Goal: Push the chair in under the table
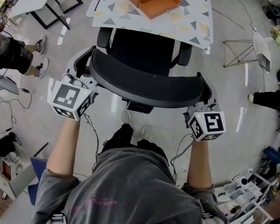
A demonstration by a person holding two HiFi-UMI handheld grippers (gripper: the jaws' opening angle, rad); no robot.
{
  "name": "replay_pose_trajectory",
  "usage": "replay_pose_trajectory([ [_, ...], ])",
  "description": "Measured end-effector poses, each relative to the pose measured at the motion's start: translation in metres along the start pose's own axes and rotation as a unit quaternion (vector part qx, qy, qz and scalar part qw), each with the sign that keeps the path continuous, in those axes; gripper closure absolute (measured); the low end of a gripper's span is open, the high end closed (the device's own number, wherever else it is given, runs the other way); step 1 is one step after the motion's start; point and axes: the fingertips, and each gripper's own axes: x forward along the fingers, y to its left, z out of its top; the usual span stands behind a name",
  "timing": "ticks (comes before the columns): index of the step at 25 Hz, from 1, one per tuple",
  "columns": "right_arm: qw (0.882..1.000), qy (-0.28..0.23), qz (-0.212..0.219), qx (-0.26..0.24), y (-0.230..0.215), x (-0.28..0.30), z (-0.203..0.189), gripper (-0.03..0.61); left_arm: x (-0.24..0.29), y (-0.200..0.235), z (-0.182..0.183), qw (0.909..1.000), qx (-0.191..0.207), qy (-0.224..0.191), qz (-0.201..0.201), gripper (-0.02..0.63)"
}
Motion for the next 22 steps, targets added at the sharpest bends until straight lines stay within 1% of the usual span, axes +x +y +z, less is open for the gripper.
replay_pose_trajectory([
  [11, 1.0, 0.001, -0.003, -0.001, -0.022, 0.03, 0.01, 0.344, 0.035, 0.019, 0.008, 1.0, 0.001, -0.001, -0.001, 0.377],
  [18, 1.0, 0.001, -0.004, -0.002, -0.02, 0.032, 0.011, 0.344, 0.034, 0.022, 0.008, 1.0, 0.005, -0.003, 0.0, 0.376],
  [22, 1.0, 0.0, -0.005, -0.001, -0.018, 0.031, 0.009, 0.344, 0.033, 0.021, 0.006, 1.0, 0.002, -0.005, -0.007, 0.376],
])
